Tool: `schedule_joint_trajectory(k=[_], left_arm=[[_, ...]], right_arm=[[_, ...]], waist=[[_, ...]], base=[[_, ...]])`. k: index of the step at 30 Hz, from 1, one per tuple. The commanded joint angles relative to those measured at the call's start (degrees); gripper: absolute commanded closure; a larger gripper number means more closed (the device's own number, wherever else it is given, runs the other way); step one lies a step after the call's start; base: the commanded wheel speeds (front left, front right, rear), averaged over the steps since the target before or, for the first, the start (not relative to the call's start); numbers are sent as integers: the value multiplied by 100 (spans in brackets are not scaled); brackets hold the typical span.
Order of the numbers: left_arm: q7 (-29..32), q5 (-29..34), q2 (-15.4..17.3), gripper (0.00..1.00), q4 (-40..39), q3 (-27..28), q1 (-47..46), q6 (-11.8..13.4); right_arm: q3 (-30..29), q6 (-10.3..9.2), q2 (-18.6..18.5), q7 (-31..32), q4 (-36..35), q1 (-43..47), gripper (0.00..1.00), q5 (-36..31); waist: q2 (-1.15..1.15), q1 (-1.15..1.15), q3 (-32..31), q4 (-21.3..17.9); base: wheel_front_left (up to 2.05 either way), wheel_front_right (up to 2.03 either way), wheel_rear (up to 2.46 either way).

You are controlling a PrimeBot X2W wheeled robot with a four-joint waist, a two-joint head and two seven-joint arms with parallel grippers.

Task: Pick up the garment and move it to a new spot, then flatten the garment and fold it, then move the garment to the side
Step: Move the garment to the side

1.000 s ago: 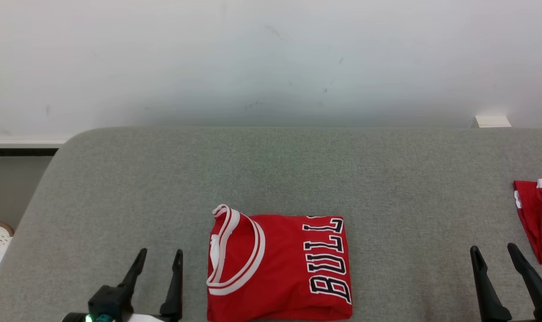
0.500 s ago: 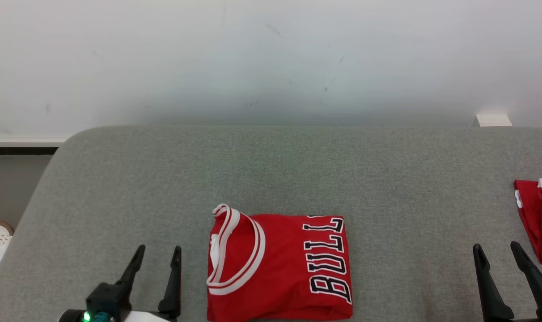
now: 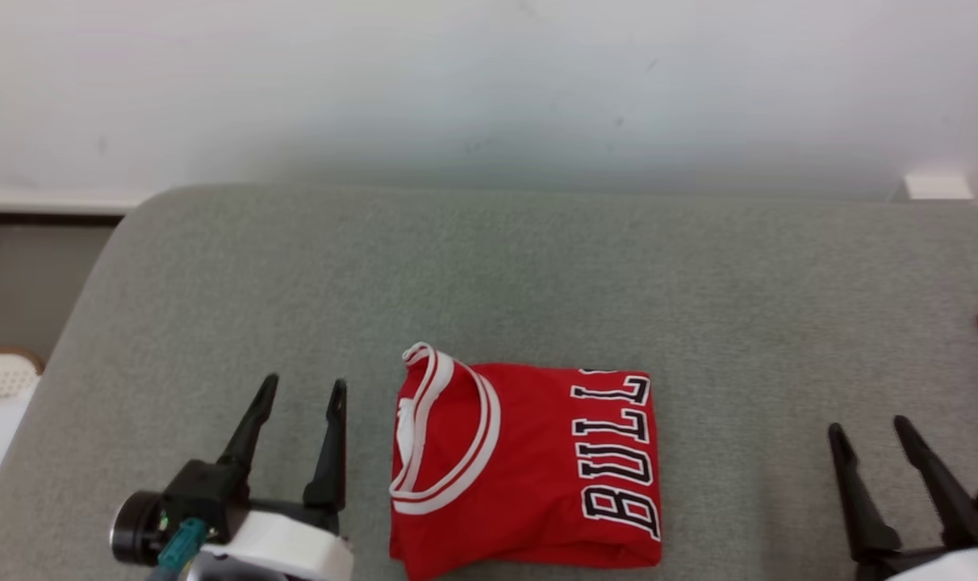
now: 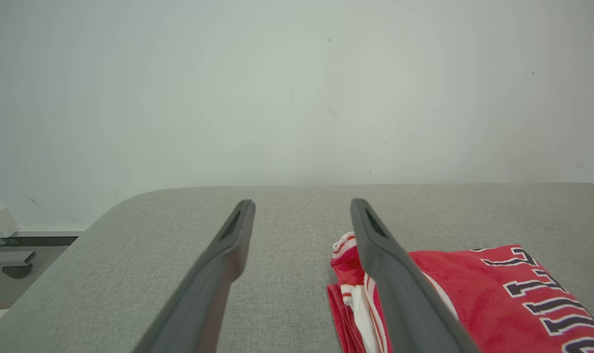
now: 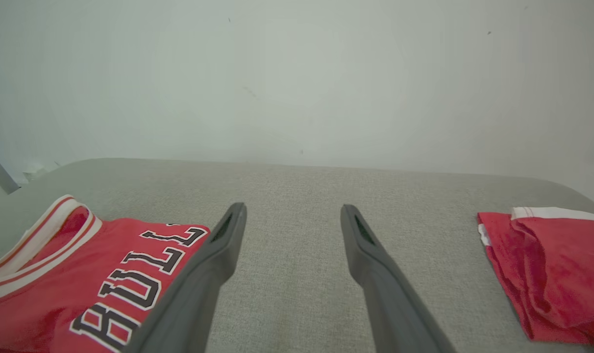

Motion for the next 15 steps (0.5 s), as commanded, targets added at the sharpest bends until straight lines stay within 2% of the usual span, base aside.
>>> schedule_joint_trajectory(k=[1, 9, 15], left_arm=[[-36, 113, -41, 0, -71, -27, -194, -4], [-90, 243, -358, 0, -144, -53, -715, -53], [-98, 351, -596, 0, -200, 31, -818, -116]], right_arm=[[168, -12, -81, 14, 205, -203, 0, 132], [1163, -12, -125, -179, 1507, -1112, 0, 482], [1454, -12, -189, -45, 2232, -1317, 0, 639]], waist=[[0, 0, 343, 299], [0, 0, 975, 880], [0, 0, 1168, 1122]], base=[[0, 0, 0], [0, 0, 0], [0, 0, 0]])
